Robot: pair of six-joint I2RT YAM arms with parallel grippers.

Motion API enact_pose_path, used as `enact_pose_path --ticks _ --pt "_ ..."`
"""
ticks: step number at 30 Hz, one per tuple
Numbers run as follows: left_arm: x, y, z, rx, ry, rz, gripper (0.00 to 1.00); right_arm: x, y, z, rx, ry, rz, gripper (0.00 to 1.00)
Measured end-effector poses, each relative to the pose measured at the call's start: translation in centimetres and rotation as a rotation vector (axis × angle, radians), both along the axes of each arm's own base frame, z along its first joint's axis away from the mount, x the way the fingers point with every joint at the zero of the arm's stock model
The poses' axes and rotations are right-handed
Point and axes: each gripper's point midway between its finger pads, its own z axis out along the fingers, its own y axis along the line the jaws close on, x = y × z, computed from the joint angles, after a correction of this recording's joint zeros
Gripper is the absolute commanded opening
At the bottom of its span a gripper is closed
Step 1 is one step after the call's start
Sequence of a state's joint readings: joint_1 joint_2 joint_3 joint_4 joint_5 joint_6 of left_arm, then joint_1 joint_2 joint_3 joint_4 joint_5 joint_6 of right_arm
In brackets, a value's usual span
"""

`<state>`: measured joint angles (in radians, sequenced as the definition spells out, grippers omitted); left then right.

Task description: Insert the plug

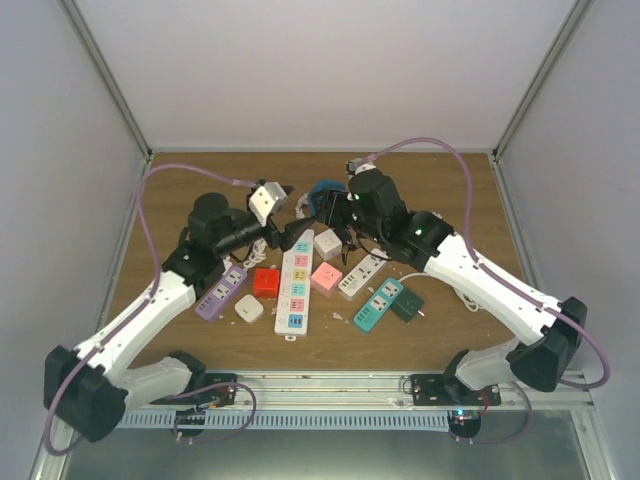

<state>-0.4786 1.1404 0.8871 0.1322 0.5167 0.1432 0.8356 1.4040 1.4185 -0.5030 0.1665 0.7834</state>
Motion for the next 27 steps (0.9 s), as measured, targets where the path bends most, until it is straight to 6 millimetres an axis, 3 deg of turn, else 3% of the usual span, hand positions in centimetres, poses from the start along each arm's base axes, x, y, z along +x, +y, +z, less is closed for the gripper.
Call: enact_pose_path --ticks 7,11,15,22,27 --pt "-3.0 4.8 5.1 -0.168 -0.006 0.195 0.98 0.6 -1.2 -2.0 -0.014 -0.006 -0.074 0.45" --pt "-5.6 7.9 6.8 -0.268 0.031 0.285 0.99 0.9 -0.7 -4.8 -0.056 0.013 -0.084 0.45" --pt "-7.7 10.3 7.9 -0.345 0.05 0.345 0.99 1.2 1.2 -8.6 -0.115 0.046 -0.079 0.45" --pt "-6.9 11.5 6.5 -0.321 0.089 0.441 0.99 1.9 4.4 -16.4 -0.235 0.109 -0.068 0.45" --pt "-5.9 12.4 5.7 -0.306 0.104 0.517 0.99 2.9 4.4 -18.8 -0.276 0.108 -0.113 0.45"
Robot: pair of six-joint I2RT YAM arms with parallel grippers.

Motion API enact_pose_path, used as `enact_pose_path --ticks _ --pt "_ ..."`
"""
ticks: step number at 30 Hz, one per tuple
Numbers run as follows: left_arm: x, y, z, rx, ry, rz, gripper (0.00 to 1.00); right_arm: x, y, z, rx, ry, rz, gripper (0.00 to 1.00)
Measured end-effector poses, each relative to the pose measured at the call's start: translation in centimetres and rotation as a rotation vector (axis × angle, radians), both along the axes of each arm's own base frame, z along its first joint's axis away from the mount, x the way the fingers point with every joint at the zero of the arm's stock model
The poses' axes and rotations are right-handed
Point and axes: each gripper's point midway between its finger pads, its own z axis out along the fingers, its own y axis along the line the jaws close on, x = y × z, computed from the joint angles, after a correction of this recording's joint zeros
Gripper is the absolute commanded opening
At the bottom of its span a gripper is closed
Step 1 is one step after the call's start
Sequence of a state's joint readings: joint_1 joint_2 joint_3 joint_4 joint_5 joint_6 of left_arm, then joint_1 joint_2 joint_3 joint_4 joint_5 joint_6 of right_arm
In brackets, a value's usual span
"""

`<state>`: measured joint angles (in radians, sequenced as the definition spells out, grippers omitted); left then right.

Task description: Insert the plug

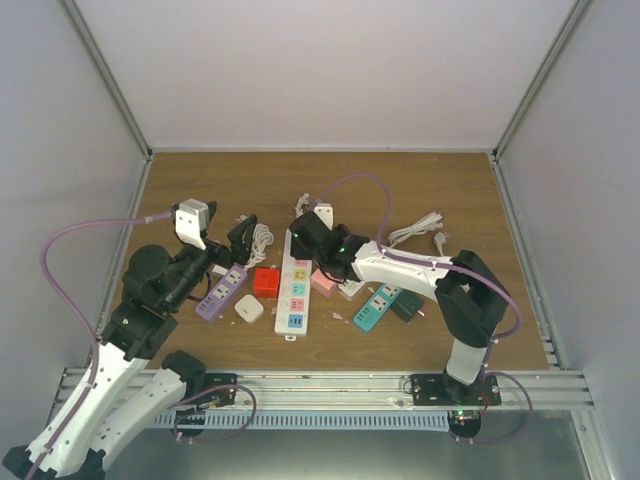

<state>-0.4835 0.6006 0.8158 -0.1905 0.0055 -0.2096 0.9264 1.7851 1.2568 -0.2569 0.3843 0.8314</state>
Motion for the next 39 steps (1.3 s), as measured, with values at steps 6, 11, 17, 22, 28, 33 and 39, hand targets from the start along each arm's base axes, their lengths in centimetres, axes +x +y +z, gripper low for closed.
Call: enact_pose_path --ticks 6,11,17,22,28,33,39 --pt "0.4 0.9 -1.9 0.008 0.018 0.057 0.99 1.1 0.8 -1.6 -0.004 -0.007 -0.028 0.45" --pt "0.4 1.6 -2.5 0.017 0.017 0.094 0.99 1.3 0.8 -3.4 -0.017 0.015 -0.053 0.45" --pt "0.4 2.1 -2.2 0.023 -0.001 0.119 0.99 1.9 0.9 -3.5 -0.014 0.012 -0.088 0.45" --pt "0.6 2.4 -2.2 0.026 -0.002 0.134 0.99 2.4 1.0 -3.3 -0.017 0.004 -0.12 0.45" --pt "0.7 2.5 -2.7 0.032 0.007 0.143 0.99 2.5 0.7 -4.0 -0.045 0.016 -0.138 0.45" --pt "0.8 2.7 -2.8 0.033 0.01 0.154 0.99 2.6 0.7 -4.0 -0.051 0.023 -0.145 0.45" --pt "0.9 2.8 -2.8 0.033 0.011 0.161 0.99 2.8 0.8 -4.1 -0.059 0.036 -0.159 0.45"
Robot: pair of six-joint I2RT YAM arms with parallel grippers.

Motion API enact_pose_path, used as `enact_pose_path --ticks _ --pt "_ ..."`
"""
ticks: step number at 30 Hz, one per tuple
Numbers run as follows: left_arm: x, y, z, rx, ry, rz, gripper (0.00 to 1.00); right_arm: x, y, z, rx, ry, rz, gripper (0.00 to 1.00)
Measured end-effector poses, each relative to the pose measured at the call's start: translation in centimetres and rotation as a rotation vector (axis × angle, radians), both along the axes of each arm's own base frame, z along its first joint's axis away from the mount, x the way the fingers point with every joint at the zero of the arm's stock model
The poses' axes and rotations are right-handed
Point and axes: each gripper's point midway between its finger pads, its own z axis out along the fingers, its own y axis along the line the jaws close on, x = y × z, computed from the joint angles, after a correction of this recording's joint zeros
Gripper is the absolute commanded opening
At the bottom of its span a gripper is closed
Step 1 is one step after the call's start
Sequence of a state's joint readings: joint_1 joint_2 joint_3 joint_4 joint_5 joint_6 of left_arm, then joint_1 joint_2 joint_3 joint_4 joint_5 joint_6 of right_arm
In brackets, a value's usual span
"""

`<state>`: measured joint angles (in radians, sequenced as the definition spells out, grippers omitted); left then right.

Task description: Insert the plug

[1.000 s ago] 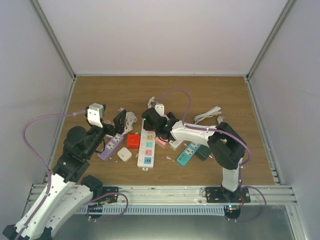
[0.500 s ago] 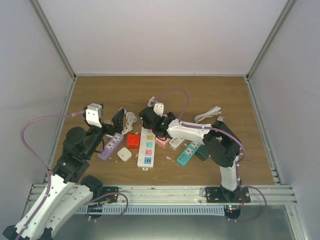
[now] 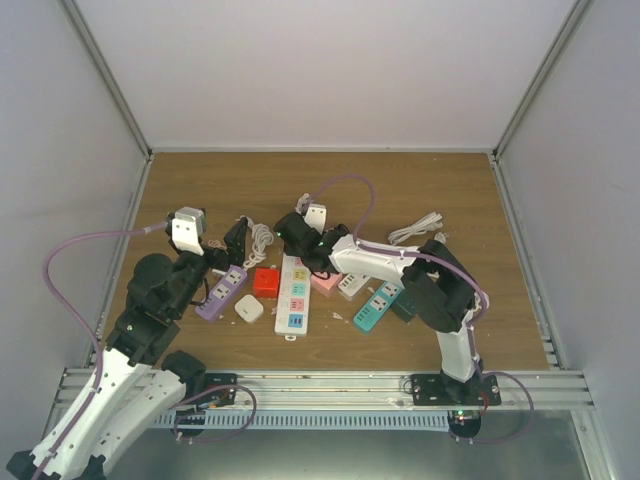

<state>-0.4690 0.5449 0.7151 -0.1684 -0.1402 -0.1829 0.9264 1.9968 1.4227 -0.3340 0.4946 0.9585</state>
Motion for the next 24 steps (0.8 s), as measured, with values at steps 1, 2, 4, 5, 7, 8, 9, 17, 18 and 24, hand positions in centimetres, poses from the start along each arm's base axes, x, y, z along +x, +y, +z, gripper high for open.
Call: enact_pose_path --ticks 1,2,4,5,7,8,9,17,18,24 --pt "0.0 0.0 0.0 0.0 0.0 0.001 0.99 0.0 0.0 0.0 -0.001 0.004 -0.004 0.45" --pt "0.0 0.0 0.0 0.0 0.001 0.002 0.99 0.0 0.0 0.0 0.0 0.007 -0.009 0.45" --pt "0.0 0.1 0.0 0.001 0.001 0.004 0.99 0.0 0.0 -0.1 0.002 0.014 -0.02 0.46" --pt "0.0 0.1 0.0 0.001 0.001 0.005 0.99 0.0 -0.1 -0.1 0.003 0.017 -0.025 0.46" --pt "0.1 0.1 -0.1 0.001 0.002 0.005 0.99 0.0 -0.1 0.0 0.009 0.023 -0.037 0.47" --pt "0.1 0.1 -0.1 0.001 0.002 0.005 0.99 0.0 -0.1 0.0 0.012 0.028 -0.045 0.47" --pt "0.1 0.1 -0.1 0.002 0.002 0.006 0.99 -0.1 -0.2 0.0 0.015 0.032 -0.052 0.47" --pt "0.3 0.2 -0.2 0.004 0.008 0.016 0.99 -0.2 -0.9 0.1 0.089 0.037 -0.076 0.47" --pt "0.3 0.2 -0.2 0.004 0.008 0.016 0.99 -0.5 -1.2 0.0 0.101 0.038 -0.074 0.47" --pt "0.3 0.3 -0.3 0.004 0.008 0.02 0.99 -0.4 -1.3 0.4 0.124 0.034 -0.071 0.47"
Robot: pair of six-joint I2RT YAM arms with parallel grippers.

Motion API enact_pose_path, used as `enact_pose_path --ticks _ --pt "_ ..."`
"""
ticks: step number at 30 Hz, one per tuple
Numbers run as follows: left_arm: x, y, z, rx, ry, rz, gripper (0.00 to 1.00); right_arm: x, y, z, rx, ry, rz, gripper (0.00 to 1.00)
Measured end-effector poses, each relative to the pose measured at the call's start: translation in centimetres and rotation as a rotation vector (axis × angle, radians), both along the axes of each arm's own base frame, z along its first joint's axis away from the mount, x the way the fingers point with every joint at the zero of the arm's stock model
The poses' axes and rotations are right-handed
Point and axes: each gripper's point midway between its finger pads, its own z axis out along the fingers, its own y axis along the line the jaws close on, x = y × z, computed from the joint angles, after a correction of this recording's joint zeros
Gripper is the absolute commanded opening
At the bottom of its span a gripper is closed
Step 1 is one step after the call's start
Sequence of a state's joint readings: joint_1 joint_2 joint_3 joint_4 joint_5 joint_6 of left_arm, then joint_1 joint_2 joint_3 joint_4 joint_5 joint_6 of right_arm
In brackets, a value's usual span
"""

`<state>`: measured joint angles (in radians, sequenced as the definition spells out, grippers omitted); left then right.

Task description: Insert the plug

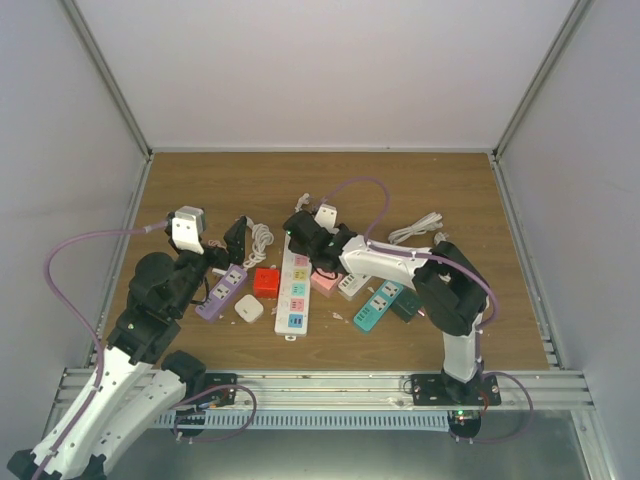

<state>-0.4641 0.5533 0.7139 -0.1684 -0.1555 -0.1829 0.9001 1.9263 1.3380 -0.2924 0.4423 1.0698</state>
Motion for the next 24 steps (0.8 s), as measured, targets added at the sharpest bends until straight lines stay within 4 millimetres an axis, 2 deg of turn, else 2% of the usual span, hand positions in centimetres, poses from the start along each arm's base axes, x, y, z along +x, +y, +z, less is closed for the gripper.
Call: enact_pose_path --ticks 11,16,24 --pt "0.0 0.1 0.0 0.0 0.001 0.004 0.99 1.1 1.3 0.8 -0.006 -0.033 0.028 0.47" --pt "0.0 0.1 0.0 0.001 0.001 0.005 0.99 1.1 1.4 -0.4 -0.041 -0.02 0.029 0.47" --pt "0.1 0.1 0.0 0.001 0.001 0.008 0.99 0.8 1.1 -0.6 -0.085 -0.013 0.004 0.47"
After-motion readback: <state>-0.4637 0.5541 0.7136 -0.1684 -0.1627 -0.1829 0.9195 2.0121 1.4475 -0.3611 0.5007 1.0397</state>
